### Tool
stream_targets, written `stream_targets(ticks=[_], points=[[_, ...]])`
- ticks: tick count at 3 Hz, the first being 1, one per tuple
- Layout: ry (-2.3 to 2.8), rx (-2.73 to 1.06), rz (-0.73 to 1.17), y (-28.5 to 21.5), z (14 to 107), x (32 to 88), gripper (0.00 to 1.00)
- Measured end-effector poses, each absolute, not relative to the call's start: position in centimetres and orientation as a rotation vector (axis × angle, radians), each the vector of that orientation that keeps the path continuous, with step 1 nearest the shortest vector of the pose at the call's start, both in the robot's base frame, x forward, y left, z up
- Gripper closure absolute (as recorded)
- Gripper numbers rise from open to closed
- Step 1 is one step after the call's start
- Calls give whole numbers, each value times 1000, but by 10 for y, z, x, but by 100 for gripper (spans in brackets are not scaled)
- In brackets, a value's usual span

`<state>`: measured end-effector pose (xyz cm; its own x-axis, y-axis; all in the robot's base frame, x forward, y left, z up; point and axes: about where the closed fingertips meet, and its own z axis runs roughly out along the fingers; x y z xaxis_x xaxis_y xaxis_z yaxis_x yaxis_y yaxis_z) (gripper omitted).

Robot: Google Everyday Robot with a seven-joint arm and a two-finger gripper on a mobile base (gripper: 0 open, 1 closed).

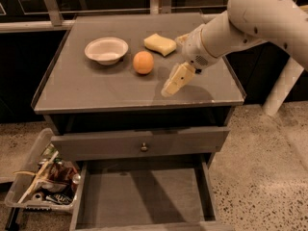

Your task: Place orange into middle drawer

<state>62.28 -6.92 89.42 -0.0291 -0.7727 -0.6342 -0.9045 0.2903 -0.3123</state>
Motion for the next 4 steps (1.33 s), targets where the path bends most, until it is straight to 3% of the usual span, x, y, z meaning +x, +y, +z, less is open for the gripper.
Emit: stream_targets(ticks=[4], points=[[1681, -1500, 600, 0, 890, 689, 0]])
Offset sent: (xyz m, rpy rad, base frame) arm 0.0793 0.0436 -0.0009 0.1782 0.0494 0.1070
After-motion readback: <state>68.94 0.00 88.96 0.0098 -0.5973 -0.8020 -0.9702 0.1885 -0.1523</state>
